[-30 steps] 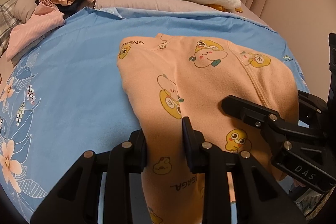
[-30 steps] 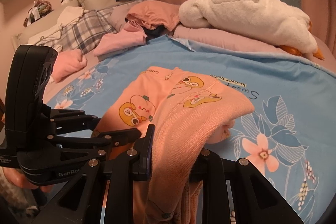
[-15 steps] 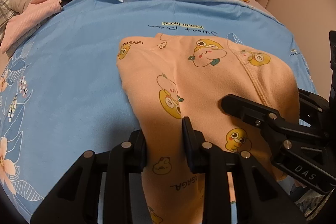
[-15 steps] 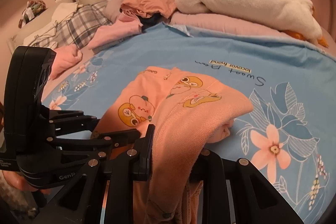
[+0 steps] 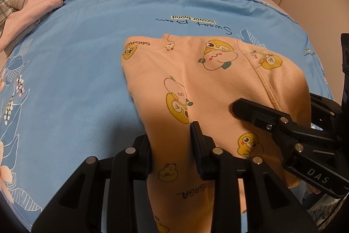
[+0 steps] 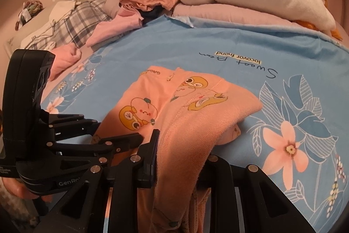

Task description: Fold small clothes

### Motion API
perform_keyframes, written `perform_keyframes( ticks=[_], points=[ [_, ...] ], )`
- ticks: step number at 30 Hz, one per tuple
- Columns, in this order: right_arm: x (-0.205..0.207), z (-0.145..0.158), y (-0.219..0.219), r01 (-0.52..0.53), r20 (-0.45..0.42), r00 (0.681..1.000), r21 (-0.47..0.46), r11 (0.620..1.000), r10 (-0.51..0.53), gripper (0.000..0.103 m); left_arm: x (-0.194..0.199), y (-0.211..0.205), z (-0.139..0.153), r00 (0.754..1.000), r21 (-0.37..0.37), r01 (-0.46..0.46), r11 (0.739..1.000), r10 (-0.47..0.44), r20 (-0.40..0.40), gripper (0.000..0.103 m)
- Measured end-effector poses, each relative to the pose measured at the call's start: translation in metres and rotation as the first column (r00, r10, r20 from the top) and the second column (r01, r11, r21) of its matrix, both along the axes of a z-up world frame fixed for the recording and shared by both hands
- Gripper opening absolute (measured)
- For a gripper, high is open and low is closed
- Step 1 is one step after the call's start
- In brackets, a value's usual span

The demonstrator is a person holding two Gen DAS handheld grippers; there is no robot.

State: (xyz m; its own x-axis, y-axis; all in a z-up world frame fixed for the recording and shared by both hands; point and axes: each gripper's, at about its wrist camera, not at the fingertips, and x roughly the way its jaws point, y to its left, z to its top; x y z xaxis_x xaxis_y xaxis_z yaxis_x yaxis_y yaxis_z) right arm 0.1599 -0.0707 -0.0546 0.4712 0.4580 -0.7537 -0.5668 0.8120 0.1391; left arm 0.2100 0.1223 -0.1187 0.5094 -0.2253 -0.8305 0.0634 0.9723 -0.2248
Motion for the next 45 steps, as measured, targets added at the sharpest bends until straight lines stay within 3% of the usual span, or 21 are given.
perform_keyframes(
  ticks=[9, 17, 34, 45],
  points=[
    [0.005, -0.009, -0.011, 0.037, -0.047, 0.998, 0.018, 0.999, -0.036, 0.026, 0.002, 0.002, -0.002, 1.000, 0.008, -0.002, 1.000, 0.002, -0.002, 0.038],
    [0.006, -0.013, -0.016, 0.058, -0.072, 0.996, 0.035, 0.998, -0.055, 0.026, 0.002, 0.003, -0.004, 1.000, 0.031, -0.022, 0.999, 0.022, -0.004, 0.050],
    [0.008, -0.018, -0.036, 0.117, -0.100, 0.989, 0.051, 0.992, -0.112, 0.046, -0.001, 0.005, -0.006, 0.998, 0.095, -0.065, 0.993, 0.065, 0.002, 0.078],
    [0.005, -0.015, -0.054, 0.157, -0.106, 0.983, 0.065, 0.985, -0.149, 0.048, -0.004, 0.006, -0.004, 0.998, 0.106, -0.069, 0.992, 0.070, -0.003, 0.079]
  ],
)
